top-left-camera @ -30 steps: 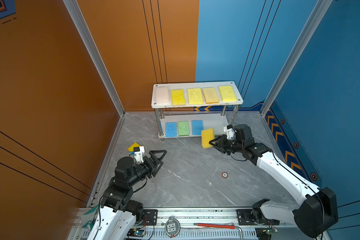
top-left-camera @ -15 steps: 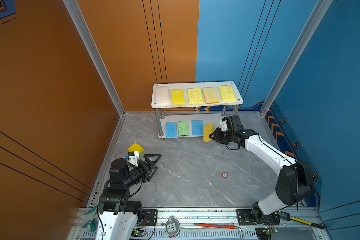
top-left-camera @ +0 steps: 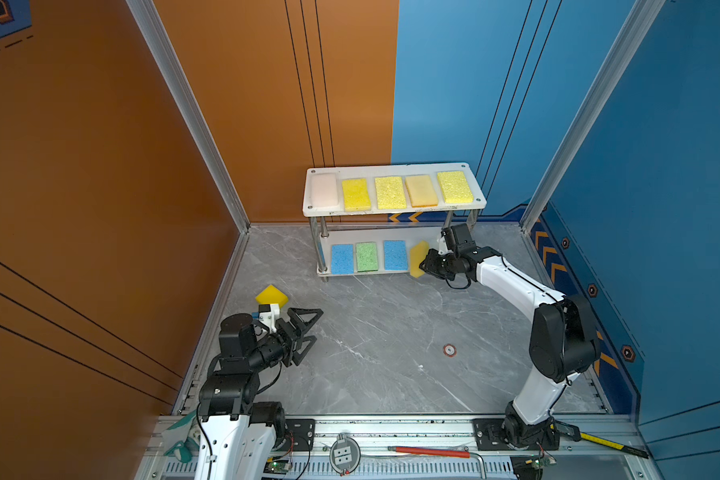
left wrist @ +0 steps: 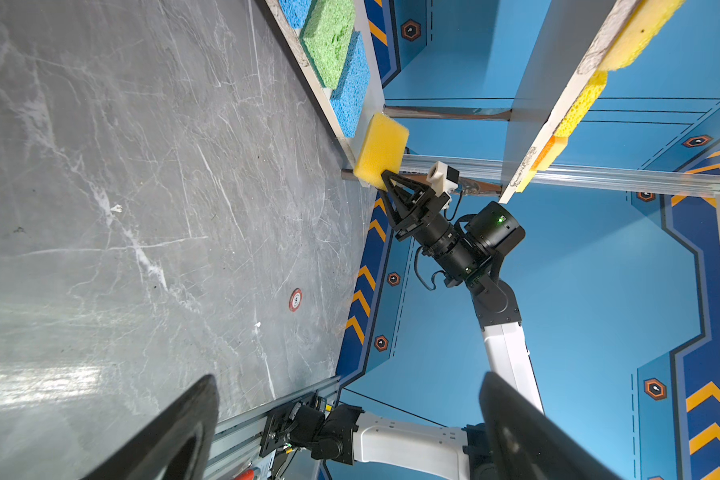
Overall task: Place and organize the cleaning sponges onto the shelf
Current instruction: 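Set the yellow sponge beside the blue sponge on the lower shelf, open right gripper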
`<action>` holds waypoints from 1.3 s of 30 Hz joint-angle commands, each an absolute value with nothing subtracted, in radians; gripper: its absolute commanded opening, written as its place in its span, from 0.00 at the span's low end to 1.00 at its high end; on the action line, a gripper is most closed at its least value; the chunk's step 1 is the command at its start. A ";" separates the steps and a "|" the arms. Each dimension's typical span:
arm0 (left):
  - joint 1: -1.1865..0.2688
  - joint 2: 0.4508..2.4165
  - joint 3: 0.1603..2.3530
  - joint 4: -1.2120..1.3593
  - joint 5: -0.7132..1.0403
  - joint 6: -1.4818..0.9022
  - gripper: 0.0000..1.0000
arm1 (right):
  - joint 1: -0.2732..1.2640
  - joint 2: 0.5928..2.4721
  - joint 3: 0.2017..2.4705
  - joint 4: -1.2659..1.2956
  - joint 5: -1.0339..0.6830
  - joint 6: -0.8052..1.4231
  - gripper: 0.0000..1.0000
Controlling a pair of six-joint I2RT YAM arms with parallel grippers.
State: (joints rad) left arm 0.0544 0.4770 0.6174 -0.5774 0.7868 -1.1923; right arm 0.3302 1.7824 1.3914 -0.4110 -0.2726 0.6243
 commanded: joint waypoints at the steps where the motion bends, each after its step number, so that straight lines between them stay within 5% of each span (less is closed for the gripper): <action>1: 0.067 0.488 0.644 -0.594 0.819 -1.161 0.98 | 0.317 1.811 1.431 -0.423 -0.229 0.603 0.25; 39: 0.223 0.512 0.616 -0.607 0.980 -1.114 0.98 | 0.371 1.996 1.633 -0.502 -0.308 0.471 0.25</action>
State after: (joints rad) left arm 0.2104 0.5137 0.6174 -0.5961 0.9409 -1.1404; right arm 0.3626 1.9774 1.5925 -0.4438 -0.2916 0.5243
